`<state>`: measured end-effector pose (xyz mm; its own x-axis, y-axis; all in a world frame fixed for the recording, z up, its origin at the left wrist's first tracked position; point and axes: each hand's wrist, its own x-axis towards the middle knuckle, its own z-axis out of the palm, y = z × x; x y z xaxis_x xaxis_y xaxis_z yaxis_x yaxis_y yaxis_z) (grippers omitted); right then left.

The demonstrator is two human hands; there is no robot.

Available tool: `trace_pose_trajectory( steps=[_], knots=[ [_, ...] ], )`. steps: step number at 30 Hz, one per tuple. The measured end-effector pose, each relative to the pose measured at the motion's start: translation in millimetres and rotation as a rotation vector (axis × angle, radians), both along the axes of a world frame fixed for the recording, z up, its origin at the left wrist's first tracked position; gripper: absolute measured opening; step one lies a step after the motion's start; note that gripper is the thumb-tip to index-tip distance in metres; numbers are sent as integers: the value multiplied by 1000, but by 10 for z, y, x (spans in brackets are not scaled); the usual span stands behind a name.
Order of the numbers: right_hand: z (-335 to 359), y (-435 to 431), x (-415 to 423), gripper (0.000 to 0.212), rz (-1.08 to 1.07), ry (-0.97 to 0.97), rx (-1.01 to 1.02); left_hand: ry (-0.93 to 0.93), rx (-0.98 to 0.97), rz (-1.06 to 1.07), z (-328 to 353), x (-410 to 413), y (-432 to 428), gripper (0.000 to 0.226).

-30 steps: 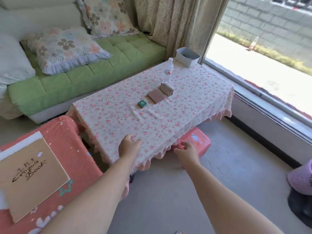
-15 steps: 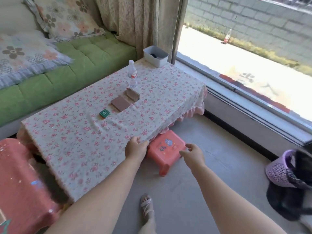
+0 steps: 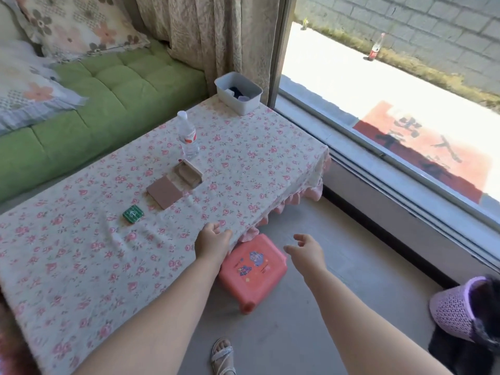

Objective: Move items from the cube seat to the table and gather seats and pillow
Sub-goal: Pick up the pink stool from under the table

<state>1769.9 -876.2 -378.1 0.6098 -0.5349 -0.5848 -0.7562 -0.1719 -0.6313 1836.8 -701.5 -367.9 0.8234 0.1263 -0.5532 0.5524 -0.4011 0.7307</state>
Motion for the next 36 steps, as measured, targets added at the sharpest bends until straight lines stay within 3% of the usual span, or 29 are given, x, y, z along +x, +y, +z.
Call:
trace_pose_trajectory(
  steps=[10,20,24,29,36],
  knots=[
    [-304,-844,757,51,249,76,-15,45,40,218,-315,337,-636,48],
    [-556,-1628,1091,51,675,137,-48,88,15,664,-659,-217,-1289,43],
    [-732,-1701,1039,52,706,181,-46,129,0,716,-843,-404,-1342,46],
    [-1247,-1610,984,52,740,238,-32,187,33,744,-1349,-583,-1231,46],
    [-2472,-1511,1123,48,713,226,-78,245,68,758,-2598,-628,-1013,47]
  ],
)
